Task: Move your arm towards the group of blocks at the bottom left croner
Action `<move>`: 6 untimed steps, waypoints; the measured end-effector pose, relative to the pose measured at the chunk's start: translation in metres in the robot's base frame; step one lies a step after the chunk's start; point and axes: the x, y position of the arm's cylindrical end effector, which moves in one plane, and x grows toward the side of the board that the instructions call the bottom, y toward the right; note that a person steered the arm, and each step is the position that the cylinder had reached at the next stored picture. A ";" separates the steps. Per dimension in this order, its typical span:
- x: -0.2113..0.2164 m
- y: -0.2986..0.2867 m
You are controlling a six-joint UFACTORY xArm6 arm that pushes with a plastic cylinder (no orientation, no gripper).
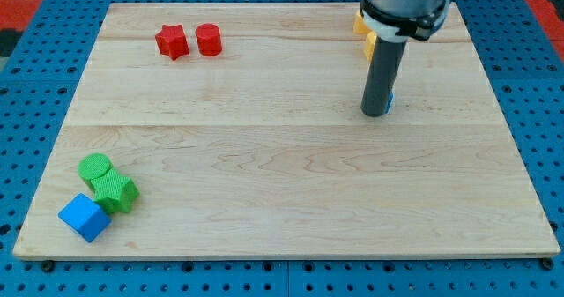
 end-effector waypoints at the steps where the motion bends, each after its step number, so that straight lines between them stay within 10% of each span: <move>1: -0.020 0.014; 4: 0.164 -0.178; 6: 0.208 -0.272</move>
